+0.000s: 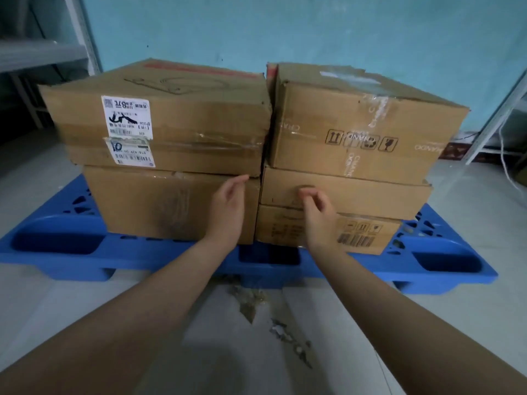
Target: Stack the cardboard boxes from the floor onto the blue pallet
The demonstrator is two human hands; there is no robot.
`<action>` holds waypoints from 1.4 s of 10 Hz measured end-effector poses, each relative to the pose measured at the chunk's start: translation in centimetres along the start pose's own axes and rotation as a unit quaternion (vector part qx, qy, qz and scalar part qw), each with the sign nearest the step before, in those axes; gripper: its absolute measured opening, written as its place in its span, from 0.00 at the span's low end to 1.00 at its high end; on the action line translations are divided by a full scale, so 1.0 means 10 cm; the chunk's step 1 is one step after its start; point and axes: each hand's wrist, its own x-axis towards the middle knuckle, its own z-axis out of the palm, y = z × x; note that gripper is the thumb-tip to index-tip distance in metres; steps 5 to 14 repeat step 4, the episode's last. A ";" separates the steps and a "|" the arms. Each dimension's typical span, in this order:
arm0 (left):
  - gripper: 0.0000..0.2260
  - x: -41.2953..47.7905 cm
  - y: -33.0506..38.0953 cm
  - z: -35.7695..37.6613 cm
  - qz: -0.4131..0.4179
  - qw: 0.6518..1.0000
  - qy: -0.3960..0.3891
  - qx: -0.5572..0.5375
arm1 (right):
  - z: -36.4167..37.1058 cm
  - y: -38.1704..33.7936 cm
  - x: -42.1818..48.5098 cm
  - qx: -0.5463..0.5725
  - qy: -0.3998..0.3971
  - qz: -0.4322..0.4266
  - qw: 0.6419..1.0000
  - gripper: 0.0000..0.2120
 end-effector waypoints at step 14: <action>0.13 -0.56 -0.37 0.00 -0.025 0.995 0.001 -0.093 | 0.07 0.34 -0.59 0.145 -0.044 0.026 0.988 0.17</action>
